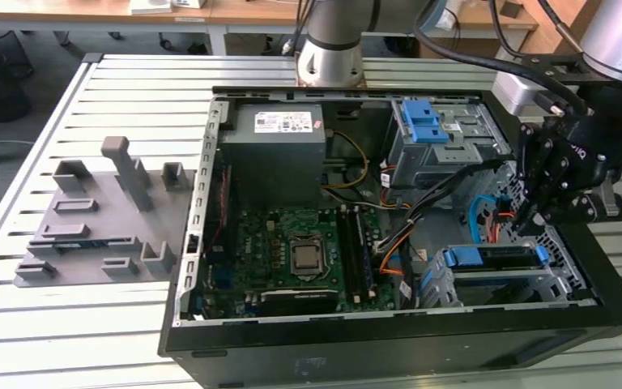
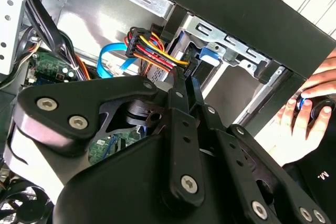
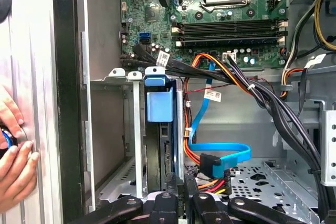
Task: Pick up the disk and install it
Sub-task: 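Insert the first disk wire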
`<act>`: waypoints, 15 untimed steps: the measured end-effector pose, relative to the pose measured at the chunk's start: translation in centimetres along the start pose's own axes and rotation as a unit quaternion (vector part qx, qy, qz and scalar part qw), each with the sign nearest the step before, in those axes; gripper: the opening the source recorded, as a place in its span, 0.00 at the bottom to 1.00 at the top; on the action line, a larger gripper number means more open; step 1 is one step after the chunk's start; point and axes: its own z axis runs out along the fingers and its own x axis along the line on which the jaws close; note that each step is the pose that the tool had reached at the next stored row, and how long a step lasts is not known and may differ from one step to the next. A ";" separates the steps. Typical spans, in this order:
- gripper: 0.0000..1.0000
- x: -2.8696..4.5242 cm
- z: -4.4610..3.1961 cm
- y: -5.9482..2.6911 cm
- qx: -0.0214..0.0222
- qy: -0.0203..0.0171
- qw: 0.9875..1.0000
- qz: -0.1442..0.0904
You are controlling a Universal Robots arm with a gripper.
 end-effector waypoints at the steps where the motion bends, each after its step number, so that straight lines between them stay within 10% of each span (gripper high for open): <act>1: 0.18 0.00 0.00 0.00 0.000 0.000 1.000 0.000; 11: 0.18 0.22 0.15 0.33 0.000 -0.001 1.000 0.000; 15: 0.18 0.29 0.28 0.35 -0.001 -0.020 1.000 0.001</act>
